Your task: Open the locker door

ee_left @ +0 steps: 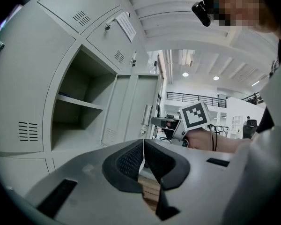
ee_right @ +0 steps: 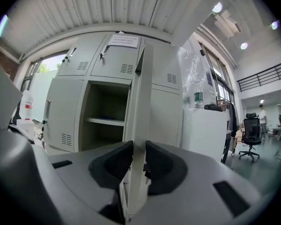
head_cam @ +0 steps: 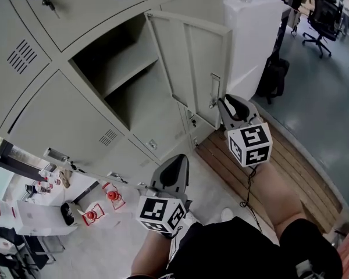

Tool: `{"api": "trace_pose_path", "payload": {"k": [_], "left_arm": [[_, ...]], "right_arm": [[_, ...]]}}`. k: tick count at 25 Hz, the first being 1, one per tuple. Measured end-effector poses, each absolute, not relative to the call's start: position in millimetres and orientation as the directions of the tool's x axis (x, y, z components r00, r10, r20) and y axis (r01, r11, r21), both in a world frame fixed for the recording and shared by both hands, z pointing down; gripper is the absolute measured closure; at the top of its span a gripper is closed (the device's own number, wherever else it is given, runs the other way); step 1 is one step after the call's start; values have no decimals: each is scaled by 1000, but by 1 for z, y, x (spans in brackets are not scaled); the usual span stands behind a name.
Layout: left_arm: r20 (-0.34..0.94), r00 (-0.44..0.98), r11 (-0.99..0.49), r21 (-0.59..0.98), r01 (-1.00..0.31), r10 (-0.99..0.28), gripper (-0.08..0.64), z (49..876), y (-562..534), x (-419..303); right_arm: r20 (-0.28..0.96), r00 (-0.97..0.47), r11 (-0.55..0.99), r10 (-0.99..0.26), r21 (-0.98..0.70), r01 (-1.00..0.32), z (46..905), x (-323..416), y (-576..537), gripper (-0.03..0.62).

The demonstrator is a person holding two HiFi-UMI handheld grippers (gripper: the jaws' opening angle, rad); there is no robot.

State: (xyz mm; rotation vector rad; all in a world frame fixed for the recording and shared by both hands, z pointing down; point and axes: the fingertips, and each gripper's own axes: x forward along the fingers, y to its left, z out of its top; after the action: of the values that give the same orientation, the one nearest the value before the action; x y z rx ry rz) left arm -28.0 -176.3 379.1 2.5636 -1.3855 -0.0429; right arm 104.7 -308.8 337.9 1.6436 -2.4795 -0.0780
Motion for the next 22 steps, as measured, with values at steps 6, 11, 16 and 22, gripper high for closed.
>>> {"api": "trace_pose_path", "payload": {"k": [6, 11, 16, 22], "left_arm": [[97, 517, -492, 201, -847, -850, 541, 380, -175, -23], [110, 476, -452, 188, -872, -872, 541, 379, -174, -24], [115, 440, -417, 178, -891, -891, 541, 378, -173, -21], [106, 395, -374, 178, -910, -912, 541, 376, -166, -9]], "right_arm": [[100, -373, 383, -923, 125, -915, 339, 124, -323, 476], [90, -382, 390, -920, 109, -914, 339, 133, -332, 479], [81, -405, 412, -911, 106, -905, 340, 136, -336, 487], [59, -439, 443, -897, 129, -887, 336, 141, -322, 514]]}}
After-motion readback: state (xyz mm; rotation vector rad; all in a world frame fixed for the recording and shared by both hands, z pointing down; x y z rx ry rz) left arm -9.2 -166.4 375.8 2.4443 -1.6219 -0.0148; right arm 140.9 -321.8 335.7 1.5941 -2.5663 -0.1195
